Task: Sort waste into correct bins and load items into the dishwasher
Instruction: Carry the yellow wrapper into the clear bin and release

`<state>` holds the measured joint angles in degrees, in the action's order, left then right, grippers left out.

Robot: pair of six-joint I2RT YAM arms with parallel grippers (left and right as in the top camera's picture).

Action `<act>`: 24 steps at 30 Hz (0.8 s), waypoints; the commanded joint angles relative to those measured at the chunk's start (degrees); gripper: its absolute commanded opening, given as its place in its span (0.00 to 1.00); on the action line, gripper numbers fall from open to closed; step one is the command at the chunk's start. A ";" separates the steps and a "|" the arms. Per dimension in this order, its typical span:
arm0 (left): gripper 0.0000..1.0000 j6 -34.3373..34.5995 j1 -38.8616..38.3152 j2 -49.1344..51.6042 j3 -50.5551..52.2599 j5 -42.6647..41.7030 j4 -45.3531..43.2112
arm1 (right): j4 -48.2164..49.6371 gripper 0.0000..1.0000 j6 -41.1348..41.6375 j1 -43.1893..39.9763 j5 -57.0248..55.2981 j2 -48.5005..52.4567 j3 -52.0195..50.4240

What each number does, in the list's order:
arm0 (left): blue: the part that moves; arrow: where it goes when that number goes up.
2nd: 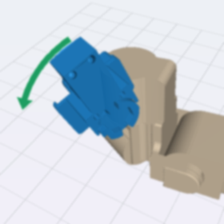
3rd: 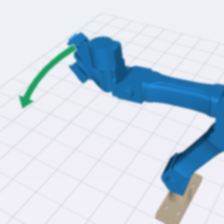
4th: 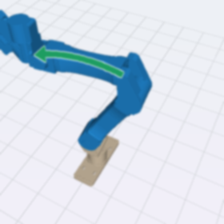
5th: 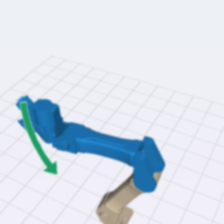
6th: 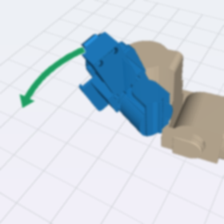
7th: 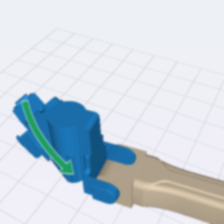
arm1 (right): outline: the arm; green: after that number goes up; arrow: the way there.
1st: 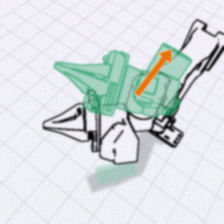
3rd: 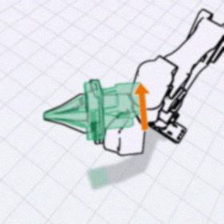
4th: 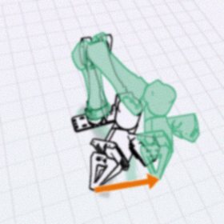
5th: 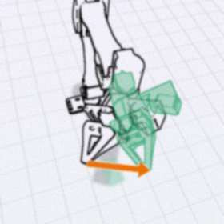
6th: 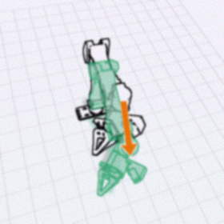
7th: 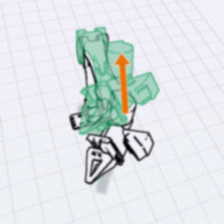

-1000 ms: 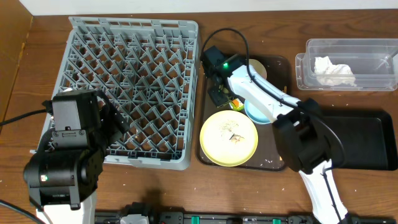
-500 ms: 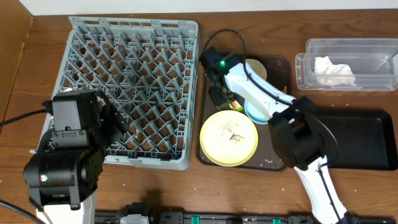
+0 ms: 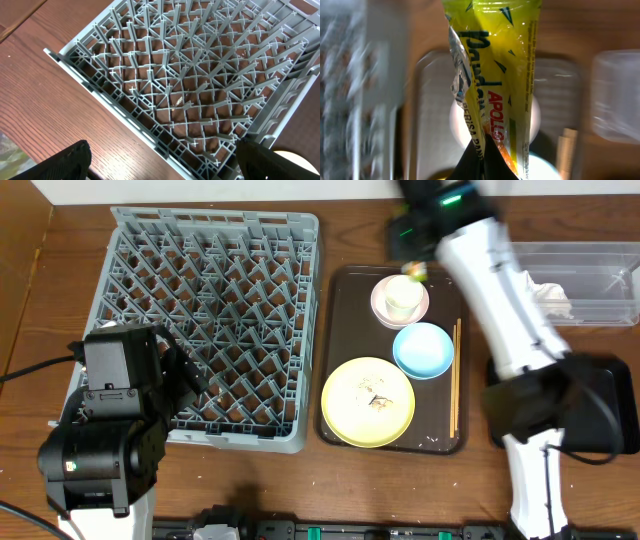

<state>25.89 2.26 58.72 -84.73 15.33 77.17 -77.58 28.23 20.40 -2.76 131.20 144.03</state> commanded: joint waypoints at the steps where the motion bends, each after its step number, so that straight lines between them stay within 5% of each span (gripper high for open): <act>1: 0.93 0.13 0.31 0.00 0.09 0.15 0.20 | -2.40 0.02 10.10 -8.07 -0.85 -0.76 0.13; 10: 0.93 0.13 0.31 0.00 0.09 0.15 0.20 | -3.32 0.02 10.91 -24.41 -0.63 -0.76 -6.84; 11: 0.93 0.13 0.31 0.00 0.09 0.17 0.20 | -3.06 0.14 10.93 -25.66 -0.61 -0.76 -8.04; 14: 0.93 0.13 0.31 0.00 0.09 0.15 0.20 | -0.44 0.89 10.91 -28.30 -0.63 -0.76 -12.07; 15: 0.93 0.13 0.31 0.00 0.09 0.15 0.20 | 0.70 0.99 10.86 -28.89 -0.63 -0.76 -13.35; 19: 0.93 0.15 0.31 0.00 0.09 0.15 0.20 | 2.71 0.99 9.88 -30.58 0.37 -0.76 -17.09; 24: 0.94 0.13 0.31 0.00 0.09 0.15 0.20 | 1.09 0.99 -0.94 -31.65 13.73 -2.27 -17.25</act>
<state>25.89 2.26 58.72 -84.73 15.33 77.17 -76.01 34.17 -10.61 1.65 130.82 126.65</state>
